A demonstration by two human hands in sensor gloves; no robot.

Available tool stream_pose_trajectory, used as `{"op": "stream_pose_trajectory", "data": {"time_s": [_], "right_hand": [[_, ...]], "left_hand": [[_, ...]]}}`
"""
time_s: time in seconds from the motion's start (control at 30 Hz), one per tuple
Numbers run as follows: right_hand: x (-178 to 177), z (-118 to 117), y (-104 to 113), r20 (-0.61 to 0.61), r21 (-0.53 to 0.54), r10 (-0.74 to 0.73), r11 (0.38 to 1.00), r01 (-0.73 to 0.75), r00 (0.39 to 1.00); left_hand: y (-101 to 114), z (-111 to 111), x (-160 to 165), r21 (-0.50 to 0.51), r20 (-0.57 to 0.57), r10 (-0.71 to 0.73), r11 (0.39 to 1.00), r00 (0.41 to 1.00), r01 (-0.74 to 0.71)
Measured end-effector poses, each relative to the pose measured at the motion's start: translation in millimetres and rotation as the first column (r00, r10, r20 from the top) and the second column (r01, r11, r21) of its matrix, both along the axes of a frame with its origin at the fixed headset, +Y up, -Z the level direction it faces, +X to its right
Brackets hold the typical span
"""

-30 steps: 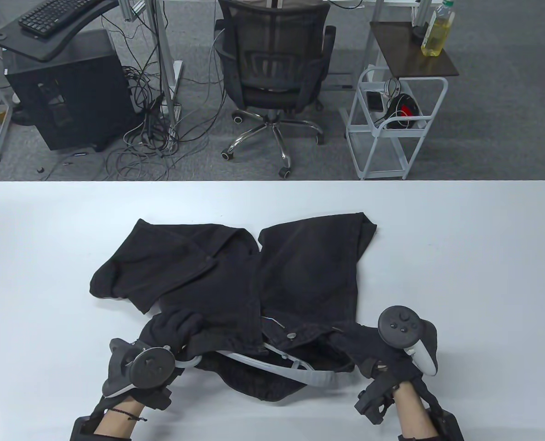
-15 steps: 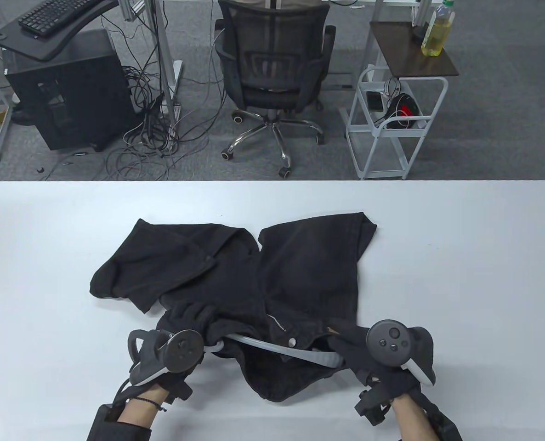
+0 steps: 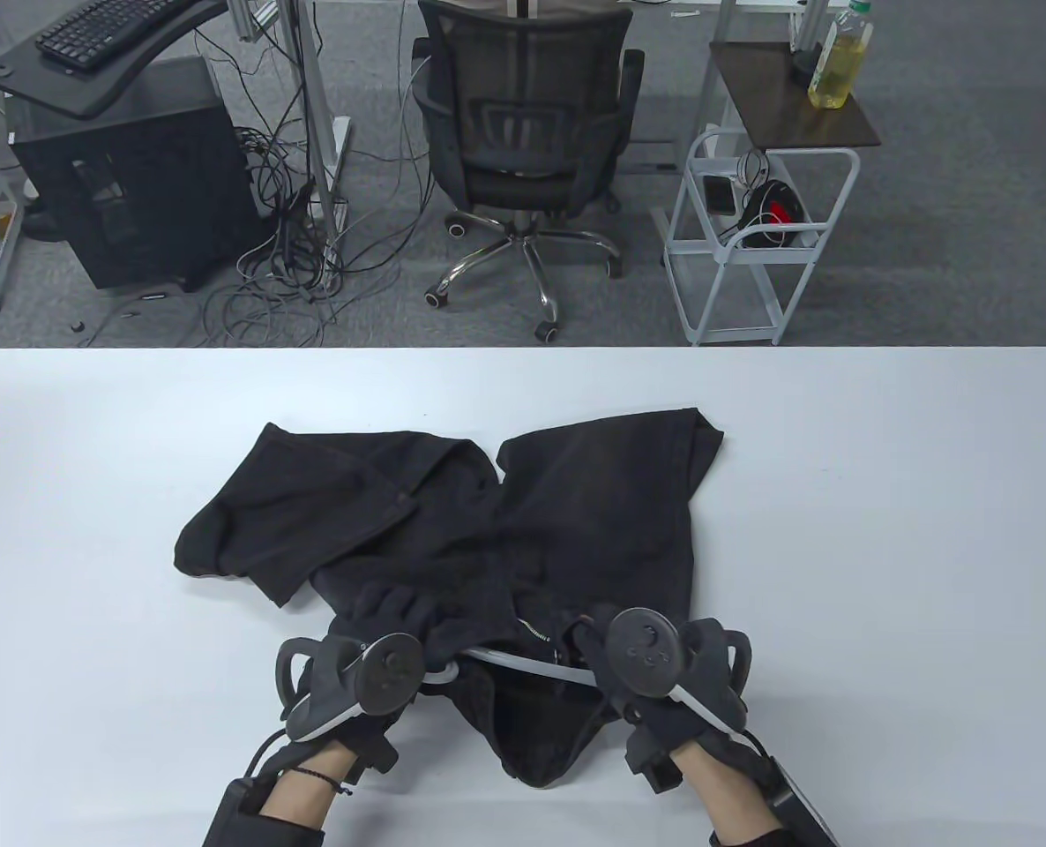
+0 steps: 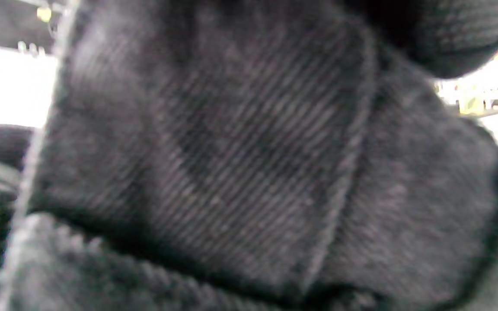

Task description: Hang trousers on hanger

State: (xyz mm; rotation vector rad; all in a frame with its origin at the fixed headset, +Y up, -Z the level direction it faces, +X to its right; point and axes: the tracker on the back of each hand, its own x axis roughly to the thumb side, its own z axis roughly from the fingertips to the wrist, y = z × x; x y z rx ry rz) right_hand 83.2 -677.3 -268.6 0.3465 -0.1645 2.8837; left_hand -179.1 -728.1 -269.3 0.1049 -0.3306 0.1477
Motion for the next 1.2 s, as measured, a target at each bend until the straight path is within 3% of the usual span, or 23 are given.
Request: {"op": "stream_pose_trajectory", "data": {"time_s": [0.1,0.3,0.57,0.87,0.93,1.0,1.13,1.2], "right_hand": [[-21,0,9,0.011,0.033,0.127,0.991,-0.128,0.992],[-48,5,22,0.037,0.057,0.226,0.972,-0.227,0.974],[-89,8,27,0.04,0.086,0.28,0.955,-0.282,0.959],[-122,11,36,0.088,0.135,0.068,0.988,-0.08,0.994],[-119,11,31,0.048,0.058,0.018,0.998,-0.021,0.999],[-109,8,25,-0.062,-0.098,-0.046,0.994,0.04,0.997],[-74,14,14,-0.269,-0.432,-0.249,0.895,0.115,0.93],[-59,20,8,-0.294,-0.465,-0.274,0.878,0.113,0.916]], "left_hand": [[0,2,-6,0.022,0.009,0.025,0.999,1.0,-0.025],[3,4,-14,0.036,0.004,0.098,0.994,0.995,-0.098],[6,11,-8,0.063,0.009,0.069,0.996,0.998,-0.069],[8,18,2,0.091,0.023,-0.012,0.996,1.0,0.01],[6,17,2,0.08,0.02,-0.013,0.997,1.0,0.011],[4,16,2,0.063,0.018,-0.03,0.998,0.999,0.029],[2,15,7,0.038,0.009,-0.047,0.998,0.999,0.047],[2,15,9,0.032,0.003,-0.049,0.998,0.999,0.048]]}}
